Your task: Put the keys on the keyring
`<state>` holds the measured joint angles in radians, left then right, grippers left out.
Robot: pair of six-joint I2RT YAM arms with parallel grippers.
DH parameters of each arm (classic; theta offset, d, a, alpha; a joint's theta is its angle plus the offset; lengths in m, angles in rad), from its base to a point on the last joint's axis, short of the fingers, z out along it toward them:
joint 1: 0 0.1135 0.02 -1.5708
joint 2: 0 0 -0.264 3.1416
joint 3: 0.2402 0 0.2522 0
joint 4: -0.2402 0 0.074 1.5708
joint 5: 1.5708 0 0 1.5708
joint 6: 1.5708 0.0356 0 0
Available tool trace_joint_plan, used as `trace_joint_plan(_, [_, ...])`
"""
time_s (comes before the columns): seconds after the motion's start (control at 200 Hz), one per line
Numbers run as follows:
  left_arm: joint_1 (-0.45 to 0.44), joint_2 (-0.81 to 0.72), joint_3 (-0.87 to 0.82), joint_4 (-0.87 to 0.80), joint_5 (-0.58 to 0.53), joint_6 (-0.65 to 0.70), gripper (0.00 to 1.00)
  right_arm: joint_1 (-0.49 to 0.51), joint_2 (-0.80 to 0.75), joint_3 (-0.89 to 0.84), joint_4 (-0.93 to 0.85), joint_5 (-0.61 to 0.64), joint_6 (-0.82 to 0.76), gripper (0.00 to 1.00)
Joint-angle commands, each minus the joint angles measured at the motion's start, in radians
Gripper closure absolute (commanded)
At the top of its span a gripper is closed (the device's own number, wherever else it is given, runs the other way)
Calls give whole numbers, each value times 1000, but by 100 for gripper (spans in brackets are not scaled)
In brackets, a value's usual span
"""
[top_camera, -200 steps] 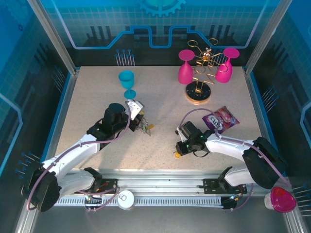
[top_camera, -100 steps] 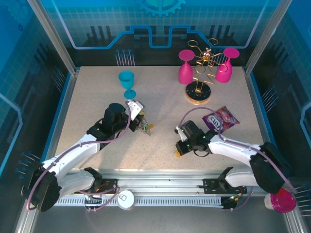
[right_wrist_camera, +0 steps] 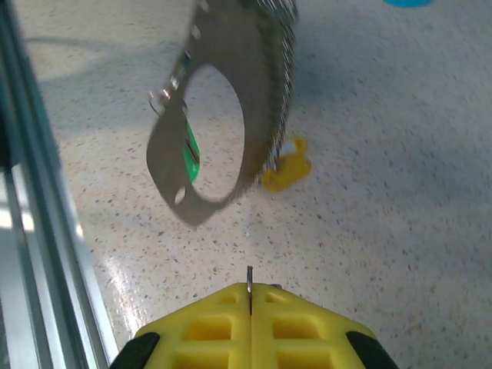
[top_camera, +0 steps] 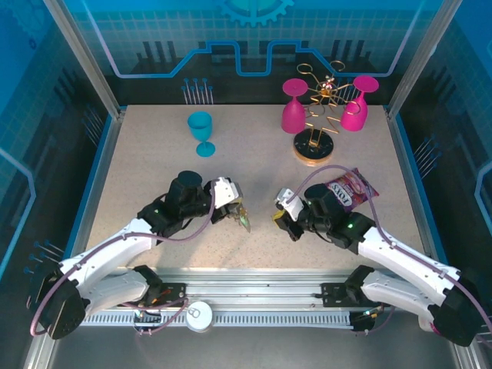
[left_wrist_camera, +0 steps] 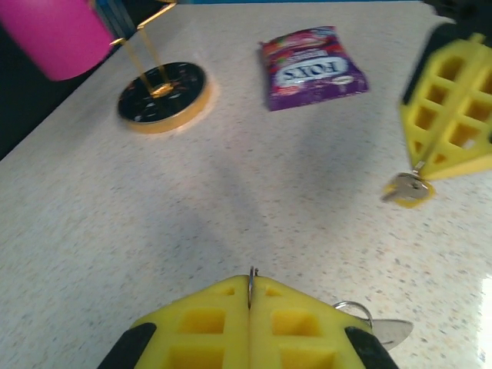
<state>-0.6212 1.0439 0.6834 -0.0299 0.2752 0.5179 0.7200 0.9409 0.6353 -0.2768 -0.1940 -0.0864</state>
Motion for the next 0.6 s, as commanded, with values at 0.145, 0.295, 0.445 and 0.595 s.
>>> trace_joint_plan(0.145, [-16, -5, -12, 37, 184, 107, 100, 33, 18, 103, -75, -156, -217, 100])
trace_joint_plan(0.295, [-22, -16, -44, 76, 214, 115, 100, 53, 70, 161, -132, -183, -288, 100])
trace_joint_plan(0.445, [-26, -22, -63, 103, 239, 122, 100, 65, 131, 226, -171, -191, -319, 100])
trace_joint_plan(0.595, [-29, -28, -77, 119, 265, 140, 100, 83, 176, 279, -184, -171, -331, 100])
